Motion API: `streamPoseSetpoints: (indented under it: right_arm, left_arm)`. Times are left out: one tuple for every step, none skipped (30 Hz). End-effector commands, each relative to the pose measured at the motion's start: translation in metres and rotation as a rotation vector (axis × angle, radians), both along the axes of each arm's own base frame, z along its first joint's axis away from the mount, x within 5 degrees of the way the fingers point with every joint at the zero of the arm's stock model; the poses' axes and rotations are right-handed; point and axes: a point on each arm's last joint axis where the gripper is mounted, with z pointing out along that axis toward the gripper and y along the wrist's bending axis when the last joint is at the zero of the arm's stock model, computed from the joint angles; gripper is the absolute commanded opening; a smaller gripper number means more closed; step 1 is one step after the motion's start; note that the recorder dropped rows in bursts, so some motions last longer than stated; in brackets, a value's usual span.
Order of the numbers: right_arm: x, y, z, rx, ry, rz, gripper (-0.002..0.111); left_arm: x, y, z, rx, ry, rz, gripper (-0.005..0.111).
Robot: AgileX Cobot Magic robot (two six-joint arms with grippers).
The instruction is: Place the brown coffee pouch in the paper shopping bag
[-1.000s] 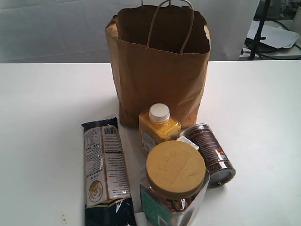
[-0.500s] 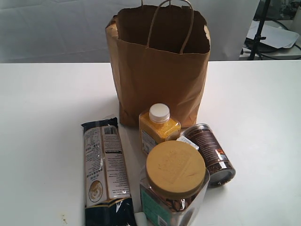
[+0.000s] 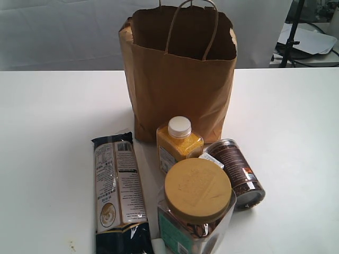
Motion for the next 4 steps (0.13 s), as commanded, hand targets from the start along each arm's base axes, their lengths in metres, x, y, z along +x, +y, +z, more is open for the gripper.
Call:
streamPoseSetpoints:
  right_arm:
    - [-0.0004, 0.0004, -0.0007, -0.006, -0.005, 0.008, 0.000]
    - [-0.0004, 0.0004, -0.0007, -0.006, -0.005, 0.008, 0.000]
    - [-0.0004, 0.0004, -0.0007, -0.006, -0.005, 0.008, 0.000]
    - [-0.0004, 0.0004, -0.0007, -0.006, -0.005, 0.008, 0.000]
  left_arm:
    - [-0.0001, 0.0003, -0.0005, 0.002, -0.005, 0.004, 0.000]
    - [-0.0001, 0.0003, -0.0005, 0.002, -0.005, 0.004, 0.000]
    - [-0.0001, 0.0003, -0.0005, 0.002, -0.005, 0.004, 0.000]
    - [-0.0001, 0.0003, -0.0005, 0.002, -0.005, 0.004, 0.000]
